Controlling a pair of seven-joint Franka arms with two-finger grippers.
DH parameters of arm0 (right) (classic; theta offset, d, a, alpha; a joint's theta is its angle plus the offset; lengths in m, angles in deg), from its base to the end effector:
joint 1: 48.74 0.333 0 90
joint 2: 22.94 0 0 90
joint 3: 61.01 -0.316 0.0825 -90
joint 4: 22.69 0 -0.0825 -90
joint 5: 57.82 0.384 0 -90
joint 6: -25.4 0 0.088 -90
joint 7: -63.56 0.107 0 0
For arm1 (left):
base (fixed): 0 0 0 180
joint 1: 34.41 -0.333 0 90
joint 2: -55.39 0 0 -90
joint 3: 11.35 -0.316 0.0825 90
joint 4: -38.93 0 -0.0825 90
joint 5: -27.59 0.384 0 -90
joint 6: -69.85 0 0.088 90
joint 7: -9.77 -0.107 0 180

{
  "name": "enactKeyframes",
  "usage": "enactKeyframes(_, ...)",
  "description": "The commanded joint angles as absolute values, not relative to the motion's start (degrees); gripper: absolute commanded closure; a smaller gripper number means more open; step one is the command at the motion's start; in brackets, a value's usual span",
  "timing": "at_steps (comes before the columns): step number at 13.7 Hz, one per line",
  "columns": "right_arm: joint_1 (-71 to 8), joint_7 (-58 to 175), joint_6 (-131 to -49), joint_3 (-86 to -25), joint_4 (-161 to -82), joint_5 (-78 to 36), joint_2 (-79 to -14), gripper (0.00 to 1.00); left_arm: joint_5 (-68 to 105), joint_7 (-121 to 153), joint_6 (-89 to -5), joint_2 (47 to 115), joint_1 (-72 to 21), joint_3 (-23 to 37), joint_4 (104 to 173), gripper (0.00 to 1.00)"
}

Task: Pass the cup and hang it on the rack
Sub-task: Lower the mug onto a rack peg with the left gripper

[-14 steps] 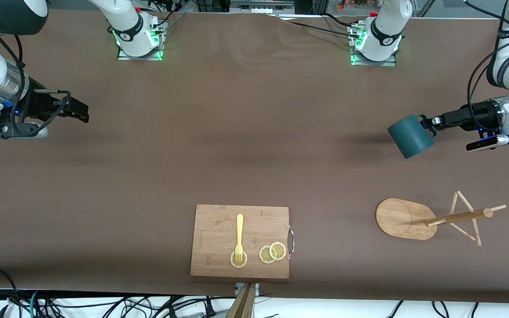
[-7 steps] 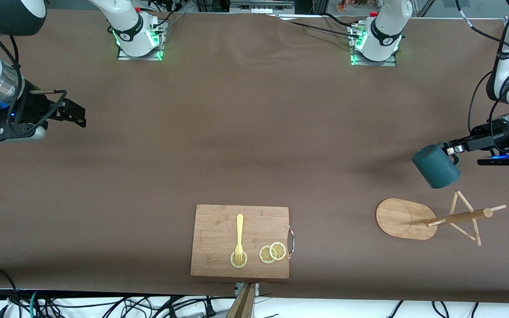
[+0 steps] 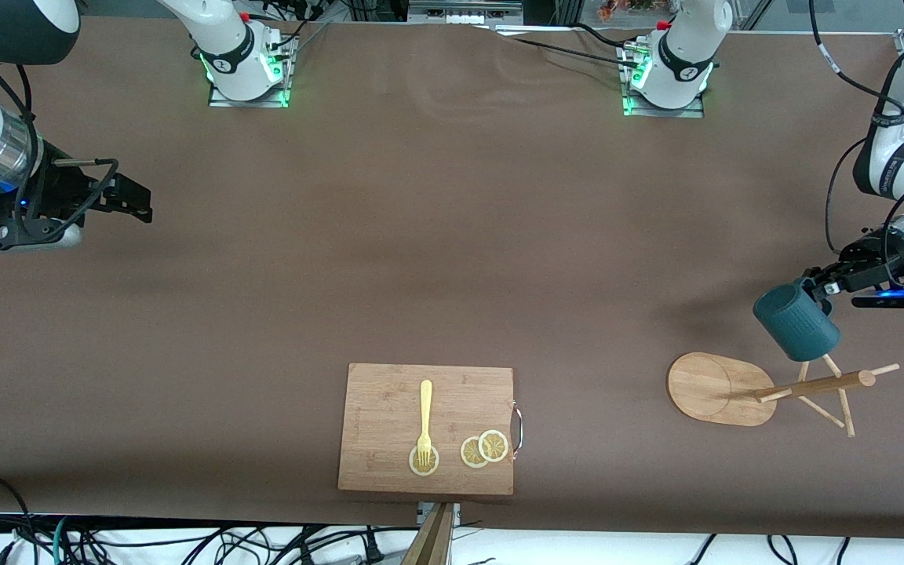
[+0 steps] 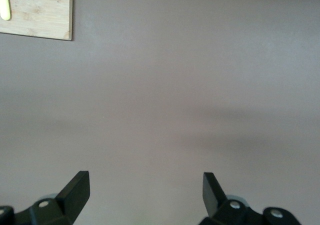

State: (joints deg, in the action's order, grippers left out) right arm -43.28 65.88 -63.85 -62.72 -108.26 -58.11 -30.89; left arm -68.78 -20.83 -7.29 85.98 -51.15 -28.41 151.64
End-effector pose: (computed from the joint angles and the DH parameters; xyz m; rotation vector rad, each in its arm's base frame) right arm 0.5891 0.0724 0.5801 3.1296 0.1325 -0.1162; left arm 0.5507 0.2054 0.2565 1.3409 0.6188 0.1084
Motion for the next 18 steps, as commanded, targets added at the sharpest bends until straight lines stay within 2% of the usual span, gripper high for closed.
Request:
enactKeyframes(1, -43.82, 64.87, -62.58, -62.86, -109.79, -57.55, -29.45, 0.0, -71.8, -19.84, -5.91, 88.17, -51.55, -28.14, 149.5, 1.0)
enactKeyframes(12, -43.82, 64.87, -62.32, -62.86, -110.14, -57.55, -29.18, 0.0, -74.01, -19.84, -6.0, 92.39, -52.87, -28.14, 145.81, 0.97)
enactKeyframes(17, -43.82, 64.87, -62.32, -62.77, -110.14, -57.55, -29.18, 0.0, -74.62, -20.63, -5.91, 93.53, -52.96, -28.14, 145.54, 0.9)
enactKeyframes(18, -43.82, 64.96, -62.32, -62.77, -110.14, -57.55, -29.18, 0.0, -74.71, -22.38, -5.91, 93.88, -53.05, -28.14, 145.54, 0.74)
